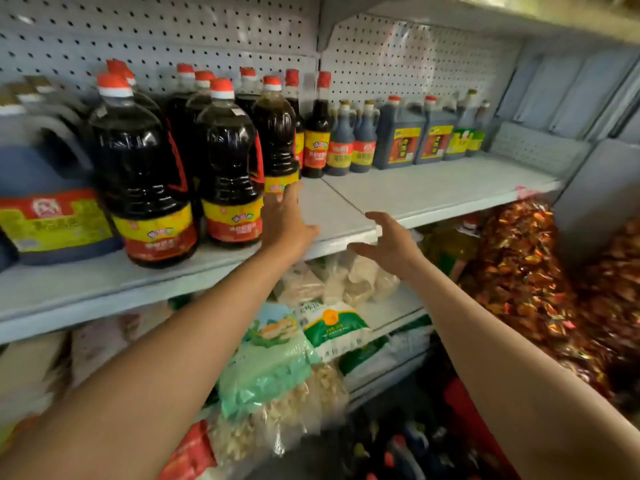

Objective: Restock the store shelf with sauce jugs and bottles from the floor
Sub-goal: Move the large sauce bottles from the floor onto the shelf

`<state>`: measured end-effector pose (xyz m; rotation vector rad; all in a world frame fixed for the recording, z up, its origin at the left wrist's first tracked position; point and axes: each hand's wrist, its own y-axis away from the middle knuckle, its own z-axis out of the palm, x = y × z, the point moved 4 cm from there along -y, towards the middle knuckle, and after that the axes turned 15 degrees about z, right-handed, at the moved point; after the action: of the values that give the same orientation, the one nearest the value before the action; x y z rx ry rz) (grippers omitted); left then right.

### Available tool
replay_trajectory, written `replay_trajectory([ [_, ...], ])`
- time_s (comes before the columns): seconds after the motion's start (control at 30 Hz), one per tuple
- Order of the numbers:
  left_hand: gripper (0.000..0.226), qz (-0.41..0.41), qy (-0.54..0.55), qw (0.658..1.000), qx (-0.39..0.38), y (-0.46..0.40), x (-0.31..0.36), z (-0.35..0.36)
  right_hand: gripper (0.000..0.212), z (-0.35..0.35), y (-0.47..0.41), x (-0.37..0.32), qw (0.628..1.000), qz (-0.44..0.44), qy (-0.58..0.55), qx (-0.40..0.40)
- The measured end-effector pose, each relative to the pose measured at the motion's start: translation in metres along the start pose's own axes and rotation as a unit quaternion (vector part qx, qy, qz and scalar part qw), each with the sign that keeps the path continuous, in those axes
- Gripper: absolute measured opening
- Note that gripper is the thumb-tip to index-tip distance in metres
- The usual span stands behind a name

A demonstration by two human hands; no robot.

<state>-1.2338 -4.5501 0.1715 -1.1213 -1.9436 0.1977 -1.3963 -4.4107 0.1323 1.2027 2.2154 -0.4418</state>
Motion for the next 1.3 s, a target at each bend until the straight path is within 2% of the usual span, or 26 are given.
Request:
replay_trajectory([
  [0.1, 0.076, -0.041, 0.010, 0.995, -0.095, 0.070, -0.009, 0.025, 0.085, 0.008, 0.063, 0.052, 0.996, 0.045, 0.081, 0.011],
  [0.23, 0.080, -0.062, 0.029, 0.977, -0.204, 0.162, -0.006, 0.058, 0.083, 0.012, 0.161, 0.109, 0.989, 0.111, 0.096, -0.020],
  [0.33, 0.079, -0.064, 0.026, 0.960, -0.270, 0.214, 0.008, 0.075, 0.089, 0.010, 0.216, 0.150, 0.981, 0.146, 0.121, -0.033],
  [0.57, 0.079, -0.036, 0.025, 0.945, -0.323, 0.282, 0.039, 0.116, 0.086, 0.002, 0.282, 0.234, 0.971, 0.191, 0.132, -0.045],
  [0.9, 0.074, -0.081, 0.021, 0.919, -0.385, 0.356, 0.072, 0.201, 0.083, 0.013, 0.315, 0.358, 0.964, 0.229, 0.093, -0.097],
  [1.13, 0.072, -0.119, 0.009, 0.893, -0.434, 0.419, 0.019, 0.284, 0.085, 0.092, 0.329, 0.462, 0.939, 0.309, 0.050, -0.142],
  [1.3, 0.067, -0.136, 0.000, 0.865, -0.483, 0.479, -0.051, 0.359, 0.074, 0.171, 0.344, 0.539, 0.927, 0.345, 0.018, -0.149],
])
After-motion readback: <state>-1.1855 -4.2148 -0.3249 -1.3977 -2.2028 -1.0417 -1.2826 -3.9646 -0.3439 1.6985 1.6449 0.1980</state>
